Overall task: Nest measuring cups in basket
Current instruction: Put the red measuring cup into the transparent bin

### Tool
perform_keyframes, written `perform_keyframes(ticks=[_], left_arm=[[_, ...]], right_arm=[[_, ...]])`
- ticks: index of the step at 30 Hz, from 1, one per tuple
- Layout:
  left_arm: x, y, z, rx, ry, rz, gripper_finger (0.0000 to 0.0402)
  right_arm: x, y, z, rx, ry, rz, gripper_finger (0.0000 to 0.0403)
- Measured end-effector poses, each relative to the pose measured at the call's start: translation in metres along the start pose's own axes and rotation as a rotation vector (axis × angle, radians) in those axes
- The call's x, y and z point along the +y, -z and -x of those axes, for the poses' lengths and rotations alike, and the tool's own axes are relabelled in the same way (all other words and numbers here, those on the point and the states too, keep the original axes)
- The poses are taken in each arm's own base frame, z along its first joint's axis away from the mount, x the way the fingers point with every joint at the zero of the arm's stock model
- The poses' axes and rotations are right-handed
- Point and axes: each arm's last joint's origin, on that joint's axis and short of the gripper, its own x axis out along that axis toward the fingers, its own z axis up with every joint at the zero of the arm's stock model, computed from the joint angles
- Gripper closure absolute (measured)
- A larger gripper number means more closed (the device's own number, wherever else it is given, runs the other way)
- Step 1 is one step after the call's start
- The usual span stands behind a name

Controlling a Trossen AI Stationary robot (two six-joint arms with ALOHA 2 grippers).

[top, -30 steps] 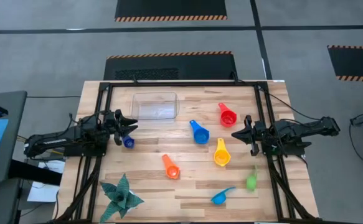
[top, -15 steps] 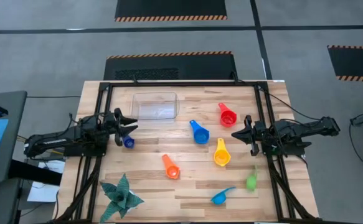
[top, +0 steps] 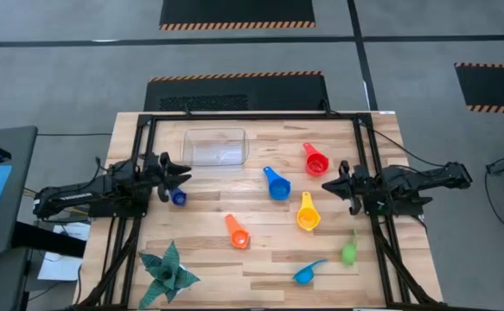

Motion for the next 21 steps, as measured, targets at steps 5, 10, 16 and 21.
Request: perform_keyframes(ticks=[5, 10, 16, 21], left_arm=[[0.0012, -0.0032, 0.0001, -0.068, -0.061, 0.221, 0.0249], [0.0034, -0.0041, 0.0004, -0.117, -0.123, 0.314, 0.0249], [0.0038, -0.0042, 0.0005, -0.124, -0.136, 0.301, 0.0249], [0.0049, -0.0053, 0.0008, -0.157, -0.176, 0.303, 0.0249]], right_arm=[[-0.0006, -0.0065, 0.0003, -0.075, 0.06, -0.036, 0.0369], [-0.0023, -0.0099, 0.0006, -0.125, 0.118, -0.043, 0.0369], [-0.003, -0.0104, 0.0005, -0.128, 0.125, -0.041, 0.0369], [-0.003, -0.0106, 0.0005, -0.128, 0.125, -0.041, 0.0369]])
